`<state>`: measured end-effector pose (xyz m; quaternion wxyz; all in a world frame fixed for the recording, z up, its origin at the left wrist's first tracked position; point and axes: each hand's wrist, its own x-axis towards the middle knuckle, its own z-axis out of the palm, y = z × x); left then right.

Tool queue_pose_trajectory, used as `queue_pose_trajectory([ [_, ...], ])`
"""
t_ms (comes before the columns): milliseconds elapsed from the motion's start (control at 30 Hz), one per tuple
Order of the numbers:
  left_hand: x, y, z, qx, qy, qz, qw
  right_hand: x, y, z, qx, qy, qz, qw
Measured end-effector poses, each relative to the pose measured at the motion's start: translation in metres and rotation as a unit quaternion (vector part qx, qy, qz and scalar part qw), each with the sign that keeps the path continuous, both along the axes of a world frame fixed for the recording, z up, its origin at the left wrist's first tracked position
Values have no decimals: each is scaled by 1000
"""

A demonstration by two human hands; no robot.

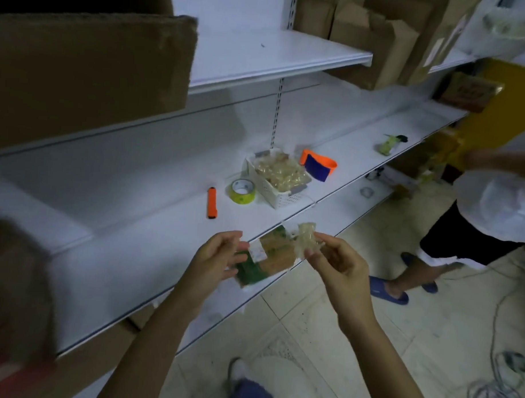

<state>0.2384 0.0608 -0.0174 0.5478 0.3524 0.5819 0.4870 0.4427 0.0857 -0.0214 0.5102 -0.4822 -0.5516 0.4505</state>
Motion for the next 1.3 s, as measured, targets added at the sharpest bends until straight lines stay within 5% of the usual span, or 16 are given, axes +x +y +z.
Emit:
queue_pose_trajectory([
  [167,31,103,-22,-61,-64,10,996,33,79,-18,-34,-104,-10,994],
  [367,59,177,-22,-86,3,-42,995,41,179,-39,-90,-53,-75,992],
  [700,56,245,-15,-115,57,161,979,7,420,-88,-39,-219,86,971],
  [1033,120,313,-5,-116,7,229,966,3,508,-170,-28,-468,201,860],
  [1133,130,332,-22,-118,3,230,966,15,511,-167,-32,-442,172,880],
  [1300,145,339,-40,-107,-9,254,961,32,488,-158,-19,-256,188,948],
])
